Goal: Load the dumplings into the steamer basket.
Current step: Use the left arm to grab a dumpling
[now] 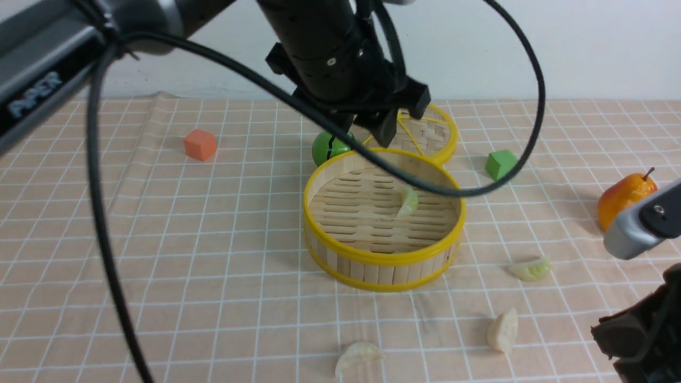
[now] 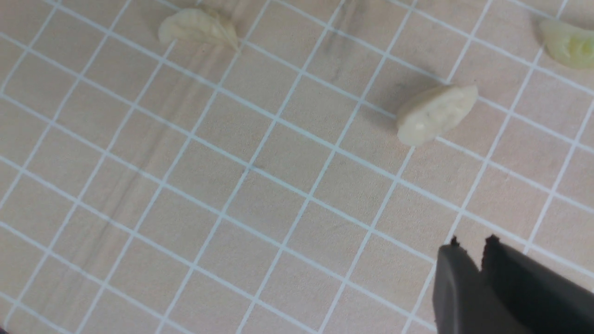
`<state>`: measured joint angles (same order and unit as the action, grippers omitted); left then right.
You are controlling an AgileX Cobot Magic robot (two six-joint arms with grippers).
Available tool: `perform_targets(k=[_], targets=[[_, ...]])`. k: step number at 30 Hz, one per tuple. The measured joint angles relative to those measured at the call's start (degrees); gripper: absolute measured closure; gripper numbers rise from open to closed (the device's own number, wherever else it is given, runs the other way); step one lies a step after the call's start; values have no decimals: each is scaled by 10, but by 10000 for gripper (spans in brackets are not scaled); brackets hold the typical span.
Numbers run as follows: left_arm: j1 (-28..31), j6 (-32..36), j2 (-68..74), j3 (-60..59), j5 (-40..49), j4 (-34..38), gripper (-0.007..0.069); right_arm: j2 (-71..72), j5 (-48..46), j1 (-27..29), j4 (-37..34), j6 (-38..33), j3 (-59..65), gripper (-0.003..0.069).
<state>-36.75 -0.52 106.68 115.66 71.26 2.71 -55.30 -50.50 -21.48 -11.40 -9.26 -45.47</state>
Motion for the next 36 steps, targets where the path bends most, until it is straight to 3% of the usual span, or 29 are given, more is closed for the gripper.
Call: perform_targets(k=[7,11,13,30,33,36], targets=[[-30,138,-59,-183,-8,33,221,59,-21,0,0,23,0,571],[-57,241,-50,-280,-50,33,221,113,-33,0,1,25,0,566],[-59,262,-37,-300,-72,33,221,132,-41,0,2,25,0,564],[-59,273,92,-306,-174,33,225,169,-96,0,38,27,0,547],[-59,273,103,-306,-174,31,249,169,-96,0,38,27,0,545],[-59,273,111,-306,-174,28,354,169,-96,0,39,27,0,544]])
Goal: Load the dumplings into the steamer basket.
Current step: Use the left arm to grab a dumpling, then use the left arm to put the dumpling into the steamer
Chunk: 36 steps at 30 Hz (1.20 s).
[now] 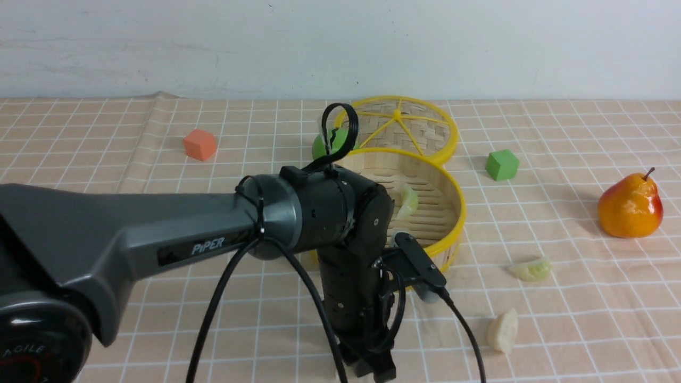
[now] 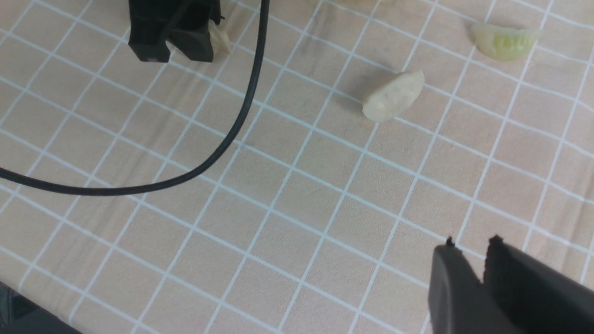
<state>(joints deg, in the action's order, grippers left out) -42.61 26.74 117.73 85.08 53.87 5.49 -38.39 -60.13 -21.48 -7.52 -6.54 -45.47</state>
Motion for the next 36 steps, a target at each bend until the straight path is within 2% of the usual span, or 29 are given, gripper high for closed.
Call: perform_targets(k=[2,3,10,13,16,21,24,29,32,36], targets=[[0,-2,0,0,0,-1,442,0,0,0,2,0,0,544],[0,-5,0,0,1,-1,447,0,1,0,3,0,0,543],[0,-111,0,92,88,-12,442,0,2,0,6,1,0,541],[4,-189,0,215,147,-30,442,0,3,0,6,1,0,538],[15,-228,0,284,157,-40,442,0,4,0,6,1,0,538],[51,-298,5,351,126,-48,442,0,6,0,2,4,0,540],[85,-347,36,361,76,-55,442,0,6,0,-13,15,0,540],[112,-383,92,361,41,-62,442,0,-3,0,-20,19,0,540],[129,-417,128,361,30,-71,442,-1,-27,0,-19,47,0,540],[136,-423,143,361,25,-74,438,-12,-42,0,-13,62,0,540]])
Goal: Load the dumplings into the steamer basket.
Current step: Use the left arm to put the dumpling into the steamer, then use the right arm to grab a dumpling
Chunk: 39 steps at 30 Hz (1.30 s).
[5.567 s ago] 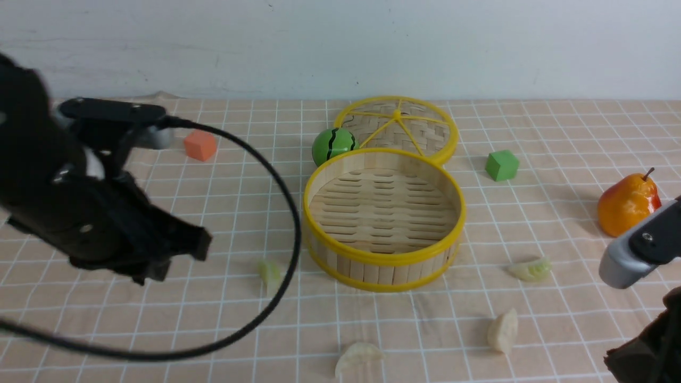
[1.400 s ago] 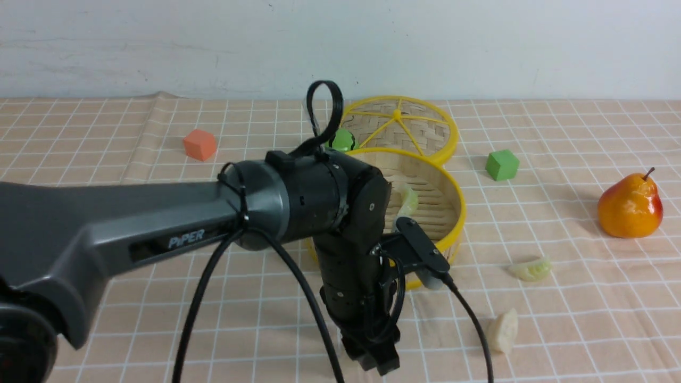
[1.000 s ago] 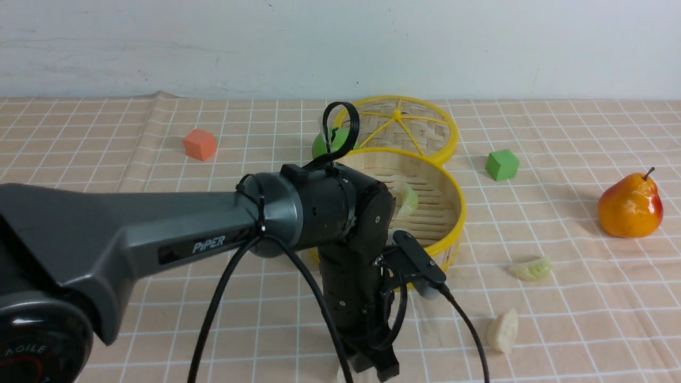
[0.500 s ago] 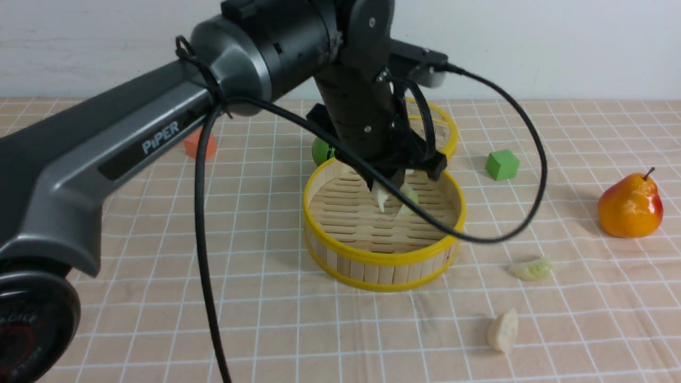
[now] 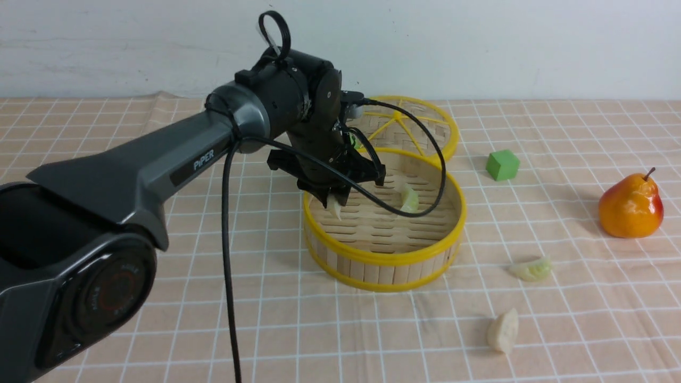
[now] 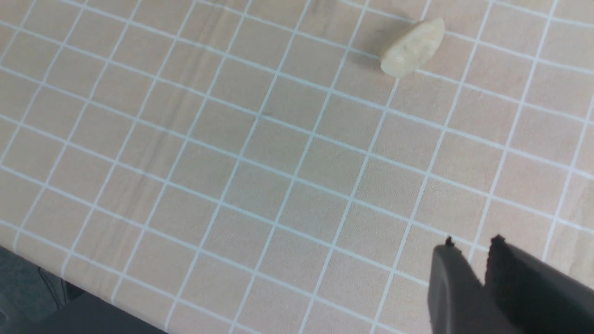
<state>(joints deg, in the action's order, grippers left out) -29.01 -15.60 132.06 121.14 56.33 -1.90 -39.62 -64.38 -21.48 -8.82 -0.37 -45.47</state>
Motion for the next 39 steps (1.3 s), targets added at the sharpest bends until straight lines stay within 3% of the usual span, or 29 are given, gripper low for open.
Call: perform_targets(k=[8,14,18,22,25,27,30,34,39], targets=[[1,-1,1,0,-24,1,235,-53,-1,0,0,4,0,539],[2,-2,-18,1,31,-1,188,-119,7,0,29,4,-7,531],[2,12,-62,17,85,-11,220,-168,26,0,52,22,-29,515],[2,42,-141,40,138,-38,321,-245,71,0,67,55,-63,473],[2,53,-240,45,150,-46,459,-335,128,0,69,86,-90,367],[2,54,-268,46,150,-46,503,-360,147,0,69,102,-96,321],[2,54,-343,47,150,-45,624,-448,209,0,69,152,-104,192],[2,54,-411,39,151,-37,638,-524,259,0,69,184,-105,112],[2,54,-500,-31,151,-17,638,-592,300,0,69,220,-110,101]])
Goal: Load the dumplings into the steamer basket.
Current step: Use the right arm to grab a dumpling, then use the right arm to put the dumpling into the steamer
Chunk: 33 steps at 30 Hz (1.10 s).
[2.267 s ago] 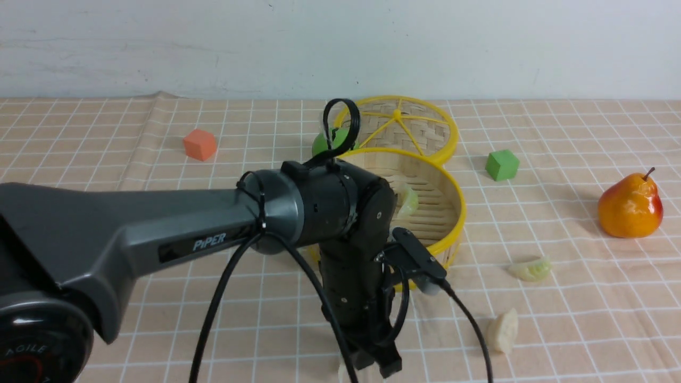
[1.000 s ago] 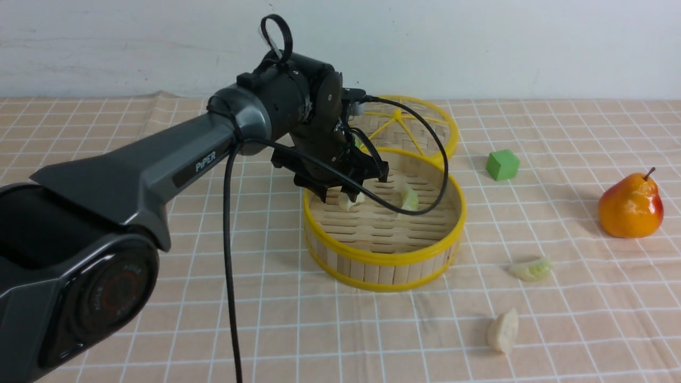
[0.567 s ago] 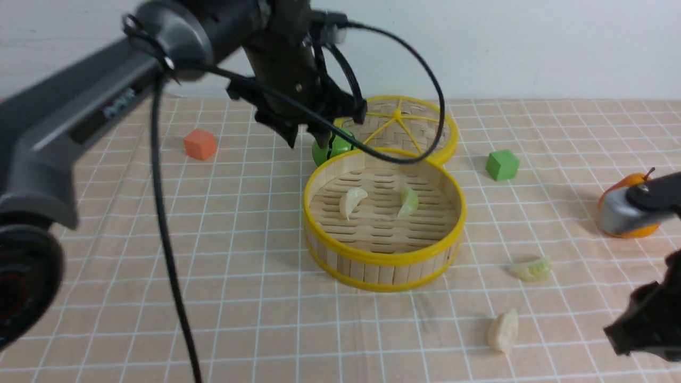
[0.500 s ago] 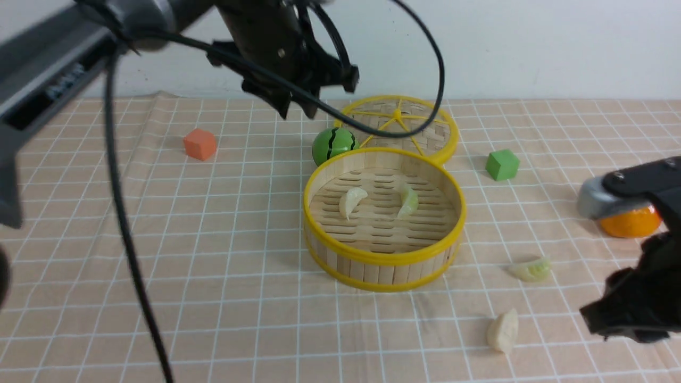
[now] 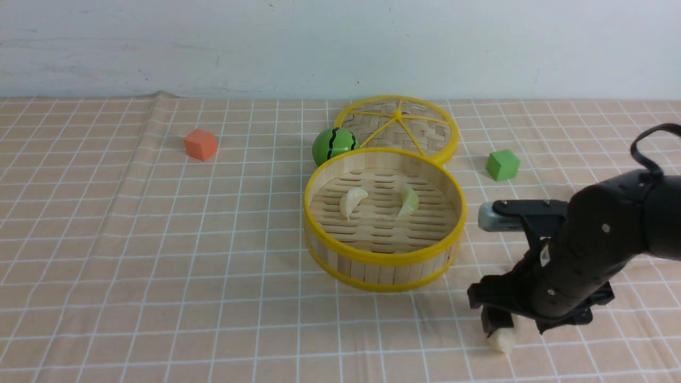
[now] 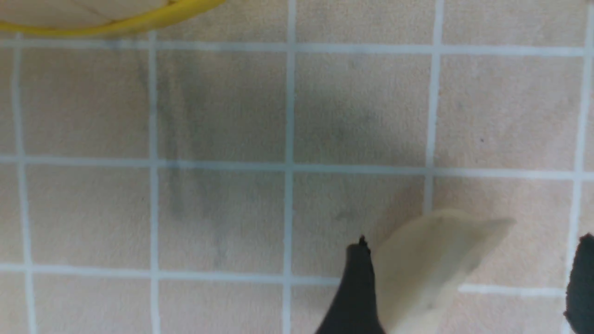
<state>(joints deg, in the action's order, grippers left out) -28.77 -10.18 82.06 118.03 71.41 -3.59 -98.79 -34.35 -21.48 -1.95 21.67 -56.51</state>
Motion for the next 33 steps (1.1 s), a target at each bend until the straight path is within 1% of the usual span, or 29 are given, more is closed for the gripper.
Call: perform_targets(k=[2,3,6,8,12,13,15,17,20,23,24,26,27,30,33], targets=[[0,0,-38,-55,0,3,638,-23,4,0,0,5,-5,108],[0,0,-42,-60,0,3,638,-24,4,0,0,5,-5,109],[0,0,-103,-148,0,3,638,-35,8,0,1,6,-11,164],[0,0,-137,-208,0,3,638,-36,8,0,4,6,-12,224],[0,0,-203,-300,0,4,638,-36,4,0,2,6,-14,384],[0,0,-219,-321,0,4,638,-36,2,0,2,6,-14,396],[0,0,-234,-345,0,3,638,-36,-4,0,1,4,-16,394],[0,0,-272,-387,0,3,638,-32,-39,0,0,-18,-30,393],[0,0,-300,-414,0,-1,638,-18,-76,0,-3,-50,-57,393],[0,-1,-335,-439,0,-5,638,4,-146,0,-34,-117,-154,393],[0,-1,-336,-440,0,-5,638,5,-146,0,-34,-120,-160,393],[0,-2,-350,-443,-1,-5,638,-1,-180,0,-77,-162,-238,393],[0,-2,-350,-443,-1,-5,638,-1,-182,0,-80,-164,-244,393],[0,-2,-352,-443,-1,-5,638,-41,-197,-4,-126,-184,-342,393],[0,-2,-352,-444,-1,-5,638,-87,-199,-12,-135,-189,-398,393]])
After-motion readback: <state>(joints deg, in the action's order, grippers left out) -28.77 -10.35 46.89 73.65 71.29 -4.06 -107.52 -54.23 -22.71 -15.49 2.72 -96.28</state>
